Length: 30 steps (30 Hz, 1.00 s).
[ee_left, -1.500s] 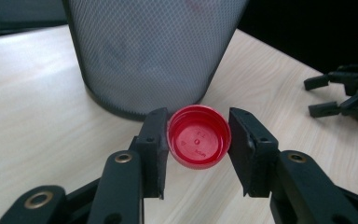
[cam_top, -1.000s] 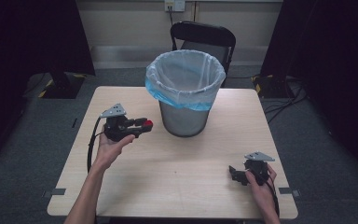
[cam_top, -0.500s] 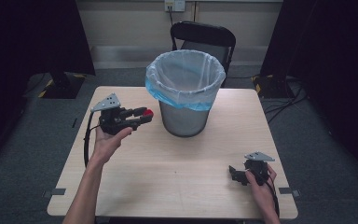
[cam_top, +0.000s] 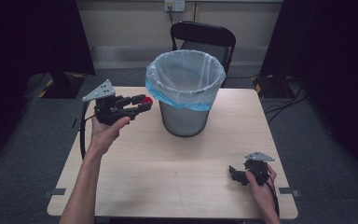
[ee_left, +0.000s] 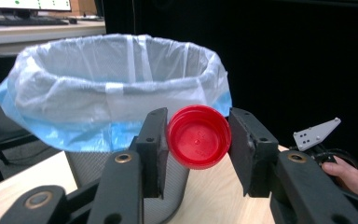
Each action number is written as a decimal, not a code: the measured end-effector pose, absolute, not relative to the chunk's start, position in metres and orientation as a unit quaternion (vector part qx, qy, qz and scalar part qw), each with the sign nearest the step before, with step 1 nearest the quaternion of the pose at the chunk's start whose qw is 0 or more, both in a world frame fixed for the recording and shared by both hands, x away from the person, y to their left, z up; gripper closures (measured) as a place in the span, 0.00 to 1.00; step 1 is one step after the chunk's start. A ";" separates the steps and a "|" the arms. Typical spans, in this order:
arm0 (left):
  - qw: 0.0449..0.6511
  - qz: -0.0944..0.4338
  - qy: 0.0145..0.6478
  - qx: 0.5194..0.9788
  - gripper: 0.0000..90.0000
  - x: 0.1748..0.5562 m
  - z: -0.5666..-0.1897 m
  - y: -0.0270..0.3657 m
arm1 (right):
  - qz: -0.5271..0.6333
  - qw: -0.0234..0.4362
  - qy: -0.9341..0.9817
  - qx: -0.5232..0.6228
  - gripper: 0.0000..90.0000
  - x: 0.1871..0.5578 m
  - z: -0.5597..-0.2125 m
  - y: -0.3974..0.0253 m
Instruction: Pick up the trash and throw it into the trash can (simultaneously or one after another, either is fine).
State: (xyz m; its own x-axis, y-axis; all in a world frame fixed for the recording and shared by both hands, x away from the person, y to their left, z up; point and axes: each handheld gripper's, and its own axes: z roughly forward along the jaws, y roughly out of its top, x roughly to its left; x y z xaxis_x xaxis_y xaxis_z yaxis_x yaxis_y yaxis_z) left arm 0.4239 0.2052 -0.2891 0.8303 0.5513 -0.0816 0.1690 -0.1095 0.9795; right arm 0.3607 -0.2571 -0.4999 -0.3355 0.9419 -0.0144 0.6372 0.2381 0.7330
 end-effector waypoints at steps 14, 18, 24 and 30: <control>0.644 0.158 0.231 0.712 0.66 0.432 -0.258 0.191 | 0.323 0.236 0.751 0.526 0.12 0.361 -0.500 -0.257; 0.650 0.160 0.229 0.707 0.66 0.437 -0.248 0.190 | 0.323 0.236 0.751 0.526 0.12 0.361 -0.500 -0.257; 0.652 0.158 0.229 0.705 0.66 0.448 -0.241 0.185 | 0.323 0.236 0.751 0.526 0.12 0.361 -0.500 -0.257; 0.651 0.161 0.231 0.705 0.66 0.458 -0.233 0.180 | 0.323 0.236 0.751 0.526 0.12 0.361 -0.500 -0.257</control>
